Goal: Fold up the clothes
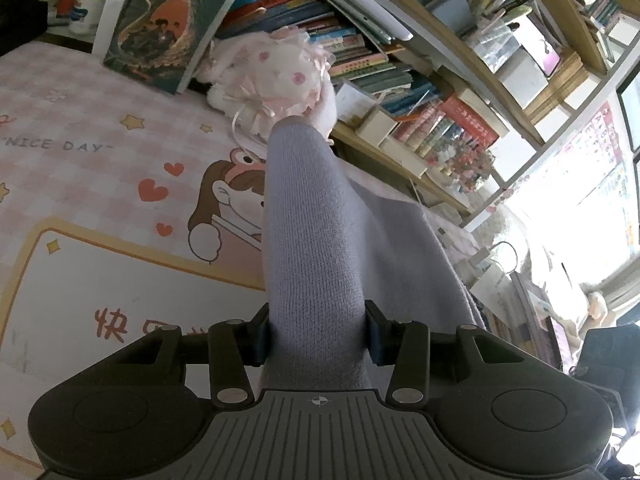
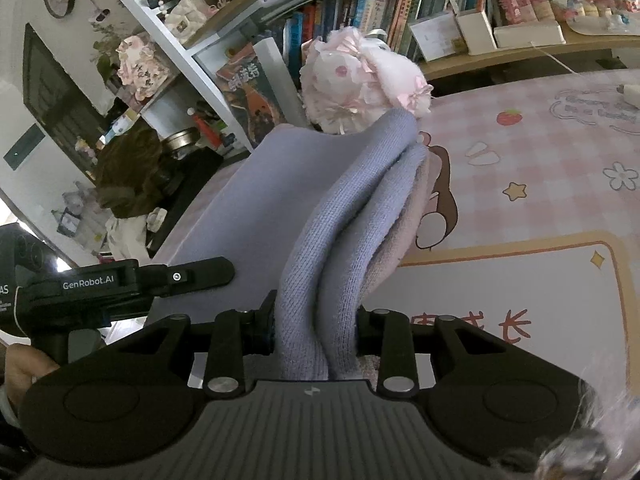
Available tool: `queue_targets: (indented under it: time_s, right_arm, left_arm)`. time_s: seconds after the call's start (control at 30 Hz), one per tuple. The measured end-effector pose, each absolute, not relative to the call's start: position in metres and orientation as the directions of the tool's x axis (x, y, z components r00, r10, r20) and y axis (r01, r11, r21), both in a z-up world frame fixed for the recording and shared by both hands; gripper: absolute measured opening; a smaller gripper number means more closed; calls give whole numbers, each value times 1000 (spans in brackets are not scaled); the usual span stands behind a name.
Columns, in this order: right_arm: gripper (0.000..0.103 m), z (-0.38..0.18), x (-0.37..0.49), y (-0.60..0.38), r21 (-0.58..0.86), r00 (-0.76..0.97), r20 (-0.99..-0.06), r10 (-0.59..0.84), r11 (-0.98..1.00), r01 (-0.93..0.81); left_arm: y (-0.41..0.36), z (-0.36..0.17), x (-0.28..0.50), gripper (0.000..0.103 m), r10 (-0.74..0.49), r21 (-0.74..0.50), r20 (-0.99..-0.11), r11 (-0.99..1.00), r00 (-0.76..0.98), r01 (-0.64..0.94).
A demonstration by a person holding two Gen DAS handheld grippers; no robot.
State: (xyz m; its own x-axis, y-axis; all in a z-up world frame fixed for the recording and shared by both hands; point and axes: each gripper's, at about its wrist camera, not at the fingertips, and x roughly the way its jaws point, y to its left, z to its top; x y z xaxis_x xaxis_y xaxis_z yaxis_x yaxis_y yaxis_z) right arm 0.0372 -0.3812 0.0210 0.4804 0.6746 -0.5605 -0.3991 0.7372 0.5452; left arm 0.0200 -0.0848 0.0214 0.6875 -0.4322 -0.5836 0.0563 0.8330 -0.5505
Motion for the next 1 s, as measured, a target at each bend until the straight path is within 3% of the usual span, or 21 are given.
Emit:
queue_targets:
  time_s: [1.0]
  right_arm:
    - [30,34,23,-204,450,557,-603,571,820,-353]
  left_arm:
    - [91,9,40,43,-539,-606,-538,782,648,147]
